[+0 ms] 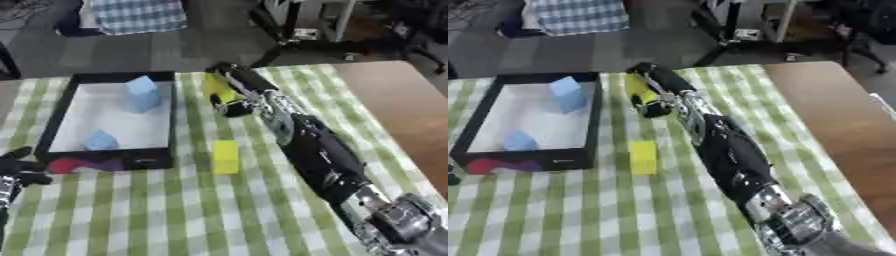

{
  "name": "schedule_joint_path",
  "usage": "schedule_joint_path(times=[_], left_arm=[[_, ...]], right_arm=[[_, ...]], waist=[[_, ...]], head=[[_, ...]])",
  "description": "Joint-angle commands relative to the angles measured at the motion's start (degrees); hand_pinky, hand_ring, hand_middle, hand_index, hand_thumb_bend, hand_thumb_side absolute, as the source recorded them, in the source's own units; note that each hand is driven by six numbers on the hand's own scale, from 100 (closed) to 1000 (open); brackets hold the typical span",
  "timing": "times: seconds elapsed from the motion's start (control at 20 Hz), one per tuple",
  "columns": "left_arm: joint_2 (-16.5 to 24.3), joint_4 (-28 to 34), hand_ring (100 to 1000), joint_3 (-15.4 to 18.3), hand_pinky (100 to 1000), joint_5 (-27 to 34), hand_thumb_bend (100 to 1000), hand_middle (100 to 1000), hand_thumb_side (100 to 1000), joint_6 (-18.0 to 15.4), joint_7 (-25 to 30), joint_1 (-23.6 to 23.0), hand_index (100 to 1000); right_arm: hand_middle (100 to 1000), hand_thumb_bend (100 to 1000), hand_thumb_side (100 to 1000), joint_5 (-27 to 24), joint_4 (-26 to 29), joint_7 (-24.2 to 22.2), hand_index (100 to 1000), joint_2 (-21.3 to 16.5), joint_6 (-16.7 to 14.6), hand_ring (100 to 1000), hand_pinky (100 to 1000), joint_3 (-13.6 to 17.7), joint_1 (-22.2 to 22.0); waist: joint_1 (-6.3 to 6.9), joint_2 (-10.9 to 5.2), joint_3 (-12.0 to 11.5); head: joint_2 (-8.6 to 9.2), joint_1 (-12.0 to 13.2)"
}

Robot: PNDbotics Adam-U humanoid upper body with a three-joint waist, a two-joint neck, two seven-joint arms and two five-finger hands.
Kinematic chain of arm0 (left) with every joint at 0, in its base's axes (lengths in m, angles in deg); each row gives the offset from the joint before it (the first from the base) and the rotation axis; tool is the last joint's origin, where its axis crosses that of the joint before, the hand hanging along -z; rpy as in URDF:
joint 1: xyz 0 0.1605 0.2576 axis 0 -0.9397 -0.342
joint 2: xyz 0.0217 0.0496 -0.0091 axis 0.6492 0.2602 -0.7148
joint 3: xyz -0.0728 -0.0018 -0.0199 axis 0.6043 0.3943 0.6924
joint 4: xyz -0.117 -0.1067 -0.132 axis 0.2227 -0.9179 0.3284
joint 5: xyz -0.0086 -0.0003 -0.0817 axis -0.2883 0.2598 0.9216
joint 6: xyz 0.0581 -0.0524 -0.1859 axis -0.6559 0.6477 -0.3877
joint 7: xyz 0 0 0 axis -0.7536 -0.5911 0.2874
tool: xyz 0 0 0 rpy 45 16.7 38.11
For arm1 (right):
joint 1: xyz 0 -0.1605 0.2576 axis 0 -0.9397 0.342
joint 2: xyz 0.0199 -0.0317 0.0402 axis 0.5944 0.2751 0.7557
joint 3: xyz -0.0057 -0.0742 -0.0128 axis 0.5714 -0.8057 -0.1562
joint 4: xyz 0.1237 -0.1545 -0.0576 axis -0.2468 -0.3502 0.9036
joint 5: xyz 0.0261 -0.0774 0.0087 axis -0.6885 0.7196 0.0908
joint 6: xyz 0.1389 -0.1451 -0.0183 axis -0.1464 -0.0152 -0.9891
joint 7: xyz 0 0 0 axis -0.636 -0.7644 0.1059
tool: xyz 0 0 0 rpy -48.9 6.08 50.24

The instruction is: Pick up objects on the table and place them in the box.

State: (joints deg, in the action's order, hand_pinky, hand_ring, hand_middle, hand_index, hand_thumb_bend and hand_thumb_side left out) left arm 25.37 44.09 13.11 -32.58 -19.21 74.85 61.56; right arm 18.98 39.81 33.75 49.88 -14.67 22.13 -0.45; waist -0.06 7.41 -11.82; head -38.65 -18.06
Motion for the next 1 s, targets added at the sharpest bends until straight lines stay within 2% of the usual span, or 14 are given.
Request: schedule_joint_path(times=[0.05, 0.25, 0.35, 0.5, 0.7, 0.8, 0.95, 1.0], left_arm=[[0.77, 0.77, 570, -0.03, 790, 0.05, 100, 585, 772, -0.20, 0.06, 0.25, 834], [0.67, 0.70, 570, -0.24, 790, 0.09, 100, 585, 772, -0.21, 0.22, 0.25, 834], [0.38, 0.55, 571, -0.83, 790, 0.24, 100, 585, 773, -0.21, 0.74, 0.43, 834], [0.17, 0.43, 571, -0.97, 790, 0.40, 100, 586, 774, -0.25, 0.99, 0.53, 834], [-0.19, 0.32, 572, -1.20, 790, 0.55, 100, 586, 773, -0.30, 1.27, 0.85, 834], [-0.33, 0.31, 572, -1.25, 790, 0.63, 100, 586, 773, -0.33, 1.33, 1.01, 834], [-0.47, 0.31, 572, -1.32, 790, 0.71, 100, 586, 773, -0.37, 1.39, 1.20, 834], [-0.49, 0.31, 572, -1.34, 790, 0.73, 100, 586, 773, -0.38, 1.41, 1.24, 834]], right_arm=[[441, 100, 100, -3.58, 3.84, -2.77, 896, -0.36, -0.65, 667, 850, -1.36, 2.02], [447, 100, 100, -5.25, 5.27, -4.51, 903, -0.13, -0.30, 675, 856, -1.93, 2.36], [450, 100, 100, -6.75, 7.47, -6.02, 905, 2.07, -1.60, 679, 858, -4.17, 4.14], [458, 100, 100, -8.85, 8.51, -8.68, 913, 6.34, -4.04, 686, 862, -7.85, 4.58], [483, 100, 100, -8.49, 8.51, -12.81, 921, 11.01, -5.50, 695, 866, -8.77, 4.36], [532, 100, 100, -8.12, 8.45, -14.55, 934, 12.01, -5.70, 710, 869, -8.73, 4.02], [747, 100, 205, -6.46, 8.02, -15.18, 976, 12.45, -5.69, 782, 890, -8.52, 3.56], [779, 100, 228, -5.64, 7.90, -14.74, 981, 12.35, -5.50, 796, 895, -8.38, 3.48]], waist=[[0.09, -1.30, -0.03], [0.14, -1.53, -0.29], [0.10, -1.70, -1.36], [0.20, -1.72, -1.61], [0.33, -1.61, -2.07], [0.30, -1.56, -2.27], [0.23, -1.48, -2.45], [0.20, -1.46, -2.49]], head=[[-0.17, 0.18], [-0.37, -0.30], [-0.54, -1.29], [-0.50, -1.66], [-0.40, -2.18], [-0.38, -2.34], [-0.25, -2.41], [-0.19, -2.41]])
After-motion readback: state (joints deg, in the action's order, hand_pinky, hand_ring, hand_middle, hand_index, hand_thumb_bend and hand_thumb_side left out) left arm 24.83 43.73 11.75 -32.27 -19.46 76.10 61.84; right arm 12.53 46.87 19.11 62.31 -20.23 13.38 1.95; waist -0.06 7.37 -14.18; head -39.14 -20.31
